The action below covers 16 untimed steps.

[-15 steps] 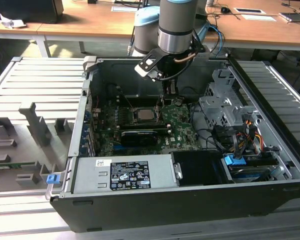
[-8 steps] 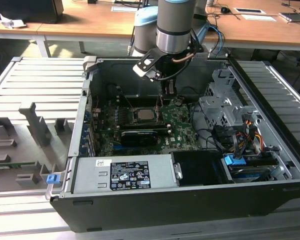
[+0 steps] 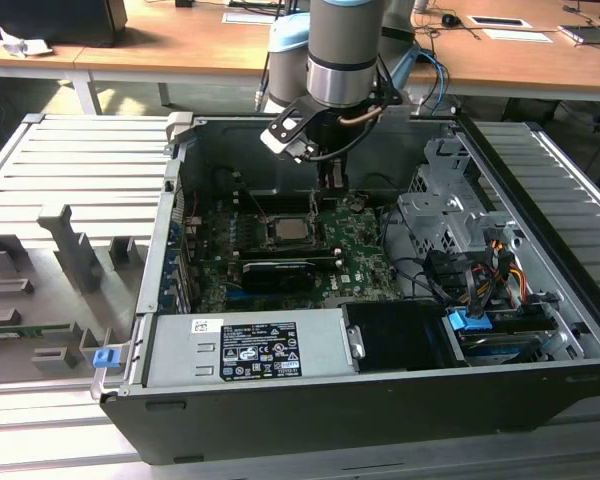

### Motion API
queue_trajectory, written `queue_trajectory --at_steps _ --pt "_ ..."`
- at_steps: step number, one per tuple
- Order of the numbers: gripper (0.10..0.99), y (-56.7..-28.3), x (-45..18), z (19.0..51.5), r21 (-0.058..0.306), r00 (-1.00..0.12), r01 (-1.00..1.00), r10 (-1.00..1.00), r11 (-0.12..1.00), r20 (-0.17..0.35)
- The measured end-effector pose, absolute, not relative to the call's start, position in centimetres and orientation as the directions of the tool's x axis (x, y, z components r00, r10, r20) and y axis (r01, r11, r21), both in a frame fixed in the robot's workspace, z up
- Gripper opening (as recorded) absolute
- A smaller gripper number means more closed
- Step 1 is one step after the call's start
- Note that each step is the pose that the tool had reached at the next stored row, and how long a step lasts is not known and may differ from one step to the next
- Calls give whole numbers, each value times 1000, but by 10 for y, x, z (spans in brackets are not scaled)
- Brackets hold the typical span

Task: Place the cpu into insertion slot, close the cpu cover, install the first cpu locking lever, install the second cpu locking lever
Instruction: 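Close the cpu cover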

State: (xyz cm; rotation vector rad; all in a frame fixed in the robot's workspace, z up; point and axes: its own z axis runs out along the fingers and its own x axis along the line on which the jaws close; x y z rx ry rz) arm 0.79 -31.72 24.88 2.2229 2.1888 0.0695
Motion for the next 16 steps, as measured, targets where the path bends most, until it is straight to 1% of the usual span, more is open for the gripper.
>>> queue_trajectory --at_steps 16 --pt "106 -317 -9 243 46 -1 999 1000 0 17"
